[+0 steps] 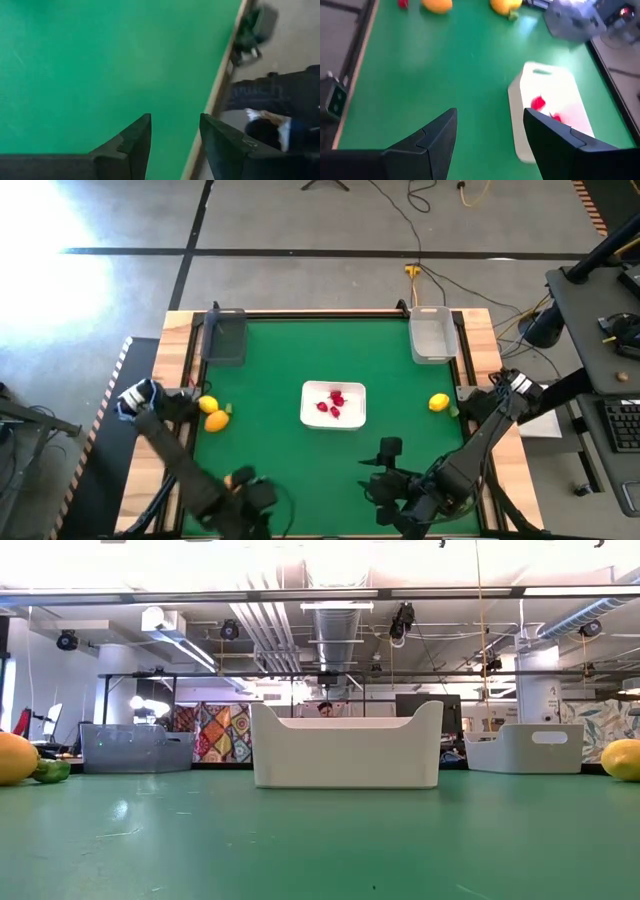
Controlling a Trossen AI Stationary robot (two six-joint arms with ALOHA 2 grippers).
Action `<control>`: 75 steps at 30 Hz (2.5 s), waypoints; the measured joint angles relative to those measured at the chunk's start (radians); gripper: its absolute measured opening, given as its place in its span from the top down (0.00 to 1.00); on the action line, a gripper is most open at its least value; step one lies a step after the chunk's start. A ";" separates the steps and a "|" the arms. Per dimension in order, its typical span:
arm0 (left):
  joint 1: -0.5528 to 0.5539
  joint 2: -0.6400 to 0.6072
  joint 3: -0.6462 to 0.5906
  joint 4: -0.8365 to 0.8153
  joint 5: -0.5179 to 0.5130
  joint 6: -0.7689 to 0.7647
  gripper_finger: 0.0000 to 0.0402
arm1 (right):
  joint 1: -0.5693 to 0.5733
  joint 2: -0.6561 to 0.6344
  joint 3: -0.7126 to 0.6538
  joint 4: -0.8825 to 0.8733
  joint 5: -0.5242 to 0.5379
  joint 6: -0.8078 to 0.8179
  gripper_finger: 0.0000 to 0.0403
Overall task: Sort produce into baskets
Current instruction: Put the red chili pepper into the white bin
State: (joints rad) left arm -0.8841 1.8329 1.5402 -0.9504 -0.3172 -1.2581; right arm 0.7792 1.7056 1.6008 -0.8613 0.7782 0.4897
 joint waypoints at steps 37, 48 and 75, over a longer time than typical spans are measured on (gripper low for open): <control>-0.284 0.206 -0.020 -0.195 -0.039 -0.219 0.62 | -0.025 0.136 0.000 0.141 -0.106 -0.099 0.45; -0.272 0.206 -0.022 -0.167 -0.027 -0.174 0.62 | -0.026 0.136 0.000 0.138 -0.105 -0.136 0.45; -0.236 0.205 -0.129 -0.033 0.099 -0.168 0.62 | -0.040 0.136 0.000 0.142 -0.105 -0.134 0.45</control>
State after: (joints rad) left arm -1.1199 2.0380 1.4109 -0.9829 -0.2179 -1.4265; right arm 0.7387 1.8416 1.6005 -0.7197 0.6731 0.3554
